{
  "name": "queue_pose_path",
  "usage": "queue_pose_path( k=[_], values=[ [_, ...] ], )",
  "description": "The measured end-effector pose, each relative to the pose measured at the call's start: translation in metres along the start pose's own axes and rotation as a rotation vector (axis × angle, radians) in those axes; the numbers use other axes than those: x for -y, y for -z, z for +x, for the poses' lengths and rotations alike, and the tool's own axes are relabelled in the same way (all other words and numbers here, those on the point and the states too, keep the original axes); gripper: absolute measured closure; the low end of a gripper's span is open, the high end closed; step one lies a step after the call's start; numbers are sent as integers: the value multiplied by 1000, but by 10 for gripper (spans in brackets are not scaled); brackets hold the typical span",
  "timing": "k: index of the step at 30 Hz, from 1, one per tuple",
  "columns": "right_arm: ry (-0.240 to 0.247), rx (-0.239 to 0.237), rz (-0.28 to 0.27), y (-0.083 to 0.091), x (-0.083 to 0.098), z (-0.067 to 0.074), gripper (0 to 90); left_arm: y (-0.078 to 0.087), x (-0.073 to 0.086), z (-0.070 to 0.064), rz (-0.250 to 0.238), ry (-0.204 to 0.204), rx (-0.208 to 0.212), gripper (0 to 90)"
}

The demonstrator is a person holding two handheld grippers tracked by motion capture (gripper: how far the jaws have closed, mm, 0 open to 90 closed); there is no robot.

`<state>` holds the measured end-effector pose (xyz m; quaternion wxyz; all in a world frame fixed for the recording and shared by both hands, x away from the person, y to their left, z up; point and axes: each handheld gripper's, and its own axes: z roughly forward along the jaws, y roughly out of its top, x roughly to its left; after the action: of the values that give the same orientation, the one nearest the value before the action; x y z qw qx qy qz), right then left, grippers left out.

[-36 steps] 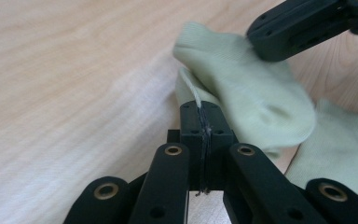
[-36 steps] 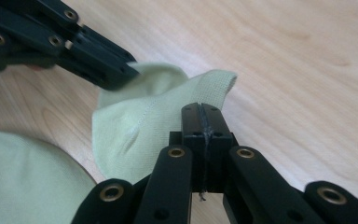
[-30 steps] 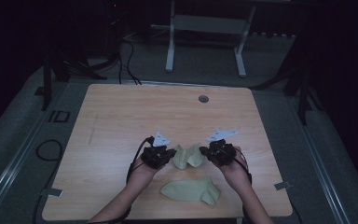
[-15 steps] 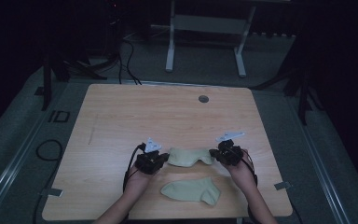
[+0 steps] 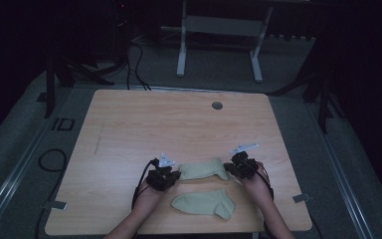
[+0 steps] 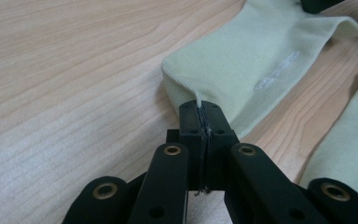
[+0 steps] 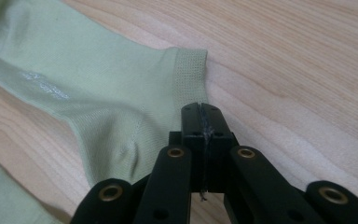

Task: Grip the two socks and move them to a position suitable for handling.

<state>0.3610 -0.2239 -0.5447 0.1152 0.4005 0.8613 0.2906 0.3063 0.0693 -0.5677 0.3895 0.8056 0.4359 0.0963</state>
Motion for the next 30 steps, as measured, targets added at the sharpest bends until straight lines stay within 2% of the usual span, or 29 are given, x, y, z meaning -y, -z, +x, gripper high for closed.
queue_pose_path(
  k=[2,3,4,6,7,9,10,11,12,14,15,16,18,20,21,24,25,30],
  values=[
    [-1,-7,1,1,0,0,864,0,0,0,3,1,14,861],
    [0,-11,-6,2,0,-1,864,0,0,0,3,1,14,812],
    [-7,-13,-15,4,0,0,793,2,-2,0,-5,-3,22,732],
    [-9,-14,-33,11,-3,1,752,7,-5,-3,-18,-31,-14,594],
    [-3,-16,-44,15,-4,3,744,10,-7,-3,-27,-52,-34,593],
    [13,-23,-59,22,-7,8,742,16,-11,-4,-52,-59,-55,560],
    [13,-23,-59,22,-7,8,742,16,-11,-4,-52,-59,-55,563],
    [33,-30,-72,28,-9,14,758,23,-15,-6,-85,-75,-68,612],
    [34,-37,-83,31,-10,17,780,25,-17,-8,-94,-84,-61,665],
    [30,-50,-98,34,-9,22,811,26,-18,-10,-92,-95,-48,789],
    [30,-55,-101,34,-7,23,829,22,-19,-14,-63,-113,-23,826],
    [30,-55,-101,34,-7,23,829,22,-19,-14,-63,-113,-23,857],
    [43,-44,-81,29,-2,29,826,9,-18,-19,-11,-126,-9,864],
    [53,-20,-59,23,3,32,804,5,-17,-19,4,-129,-16,865],
    [58,-16,-47,20,5,32,779,-2,-15,-16,25,-115,-22,864],
    [62,-3,-21,13,11,33,731,-6,-12,-13,34,-111,-36,863],
    [95,35,10,6,16,33,678,-7,-11,-11,41,-103,-38,863],
    [79,22,-4,4,14,27,651,-7,-11,-6,36,-106,-56,863]
  ],
)
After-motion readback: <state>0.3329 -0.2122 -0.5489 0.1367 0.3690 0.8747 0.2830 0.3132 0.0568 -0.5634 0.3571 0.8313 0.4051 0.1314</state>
